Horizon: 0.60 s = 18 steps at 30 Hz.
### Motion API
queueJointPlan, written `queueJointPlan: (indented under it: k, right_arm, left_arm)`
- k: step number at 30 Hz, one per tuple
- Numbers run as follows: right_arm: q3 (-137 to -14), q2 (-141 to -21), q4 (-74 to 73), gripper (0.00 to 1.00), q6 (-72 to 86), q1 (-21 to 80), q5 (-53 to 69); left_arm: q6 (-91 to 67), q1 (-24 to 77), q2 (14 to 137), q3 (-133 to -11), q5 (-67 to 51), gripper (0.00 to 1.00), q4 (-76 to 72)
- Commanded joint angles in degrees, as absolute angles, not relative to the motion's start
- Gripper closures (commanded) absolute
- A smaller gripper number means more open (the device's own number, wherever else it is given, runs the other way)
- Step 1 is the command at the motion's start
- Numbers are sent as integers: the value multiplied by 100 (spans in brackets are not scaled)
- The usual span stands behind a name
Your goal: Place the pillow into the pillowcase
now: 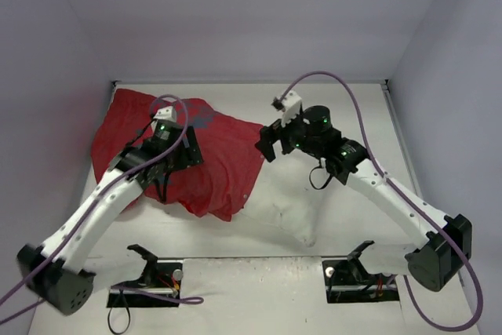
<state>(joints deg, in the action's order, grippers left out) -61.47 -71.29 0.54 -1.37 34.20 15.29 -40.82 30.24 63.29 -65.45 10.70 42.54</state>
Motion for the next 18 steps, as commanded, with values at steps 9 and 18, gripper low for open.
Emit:
queueJointPlan:
  k: [9, 18]
  right_arm:
    - [-7259, -8313, -176, 0, -1564, 5940, 2]
    - [-8077, -9657, 8, 0, -1950, 6855, -1932]
  left_arm:
    - [-3464, 1908, 8490, -7986, -316, 22, 2979]
    - [-3454, 968, 7314, -7955, -53, 22, 3656]
